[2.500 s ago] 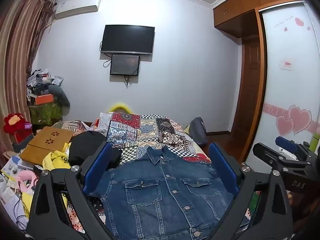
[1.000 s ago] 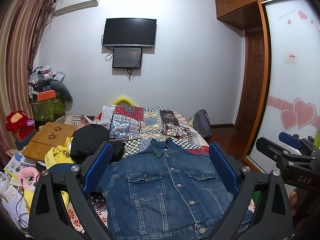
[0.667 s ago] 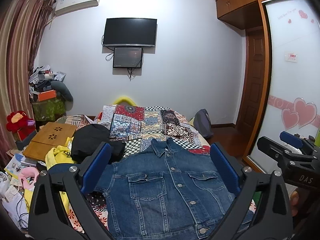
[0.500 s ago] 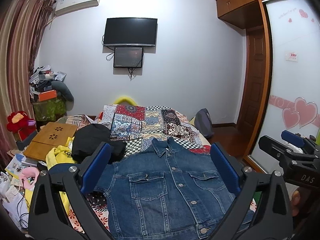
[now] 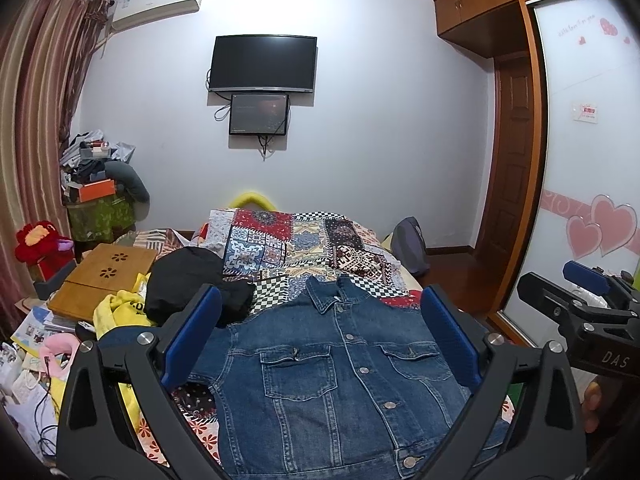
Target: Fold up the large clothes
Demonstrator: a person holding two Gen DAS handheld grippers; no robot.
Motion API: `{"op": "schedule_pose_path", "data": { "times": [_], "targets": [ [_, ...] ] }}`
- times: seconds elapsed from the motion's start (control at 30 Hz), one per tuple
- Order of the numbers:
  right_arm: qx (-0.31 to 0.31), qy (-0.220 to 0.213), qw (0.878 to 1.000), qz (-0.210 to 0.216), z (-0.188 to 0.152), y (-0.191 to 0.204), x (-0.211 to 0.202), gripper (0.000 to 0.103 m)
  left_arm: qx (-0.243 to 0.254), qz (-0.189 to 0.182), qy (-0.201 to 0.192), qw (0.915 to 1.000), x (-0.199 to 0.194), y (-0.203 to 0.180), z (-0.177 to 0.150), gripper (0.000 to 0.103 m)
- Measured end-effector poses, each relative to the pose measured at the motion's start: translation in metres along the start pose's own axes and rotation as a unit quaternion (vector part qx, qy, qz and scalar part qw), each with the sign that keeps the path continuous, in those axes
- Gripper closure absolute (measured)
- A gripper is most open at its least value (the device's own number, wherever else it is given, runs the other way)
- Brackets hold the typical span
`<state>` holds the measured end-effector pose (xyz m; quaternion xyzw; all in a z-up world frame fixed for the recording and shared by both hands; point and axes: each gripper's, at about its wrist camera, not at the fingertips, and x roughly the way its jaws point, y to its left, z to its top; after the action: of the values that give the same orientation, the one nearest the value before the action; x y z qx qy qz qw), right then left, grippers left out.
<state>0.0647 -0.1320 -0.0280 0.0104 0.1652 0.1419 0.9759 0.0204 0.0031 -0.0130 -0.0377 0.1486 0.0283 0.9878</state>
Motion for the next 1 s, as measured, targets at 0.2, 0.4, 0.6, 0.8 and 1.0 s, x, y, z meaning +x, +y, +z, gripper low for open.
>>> {"op": "schedule_pose_path", "data": {
  "times": [0.2, 0.4, 0.6, 0.8, 1.0],
  "targets": [
    [0.001, 0.002, 1.000, 0.000, -0.001, 0.000, 0.001, 0.000, -0.003, 0.003, 0.001, 1.0000, 0.001, 0.002, 0.000, 0.003],
    [0.002, 0.006, 1.000, 0.000, -0.002, 0.000, 0.005, 0.000, -0.004, 0.005, 0.002, 1.0000, 0.003, 0.004, 0.001, 0.003],
    [0.000, 0.014, 1.000, 0.002, 0.000, 0.001, 0.016, 0.000, -0.005, 0.007, 0.007, 0.9999, 0.015, 0.012, 0.001, 0.003],
    [0.001, 0.023, 1.000, 0.006, 0.005, 0.003, 0.041, 0.000, -0.009, 0.029, 0.013, 0.9995, 0.041, 0.037, 0.005, 0.003],
    [-0.005, 0.041, 0.999, 0.002, 0.007, 0.004, 0.086, 0.000, -0.033, 0.064, 0.034, 0.9968, 0.081, 0.088, 0.009, 0.003]
  ]
}}
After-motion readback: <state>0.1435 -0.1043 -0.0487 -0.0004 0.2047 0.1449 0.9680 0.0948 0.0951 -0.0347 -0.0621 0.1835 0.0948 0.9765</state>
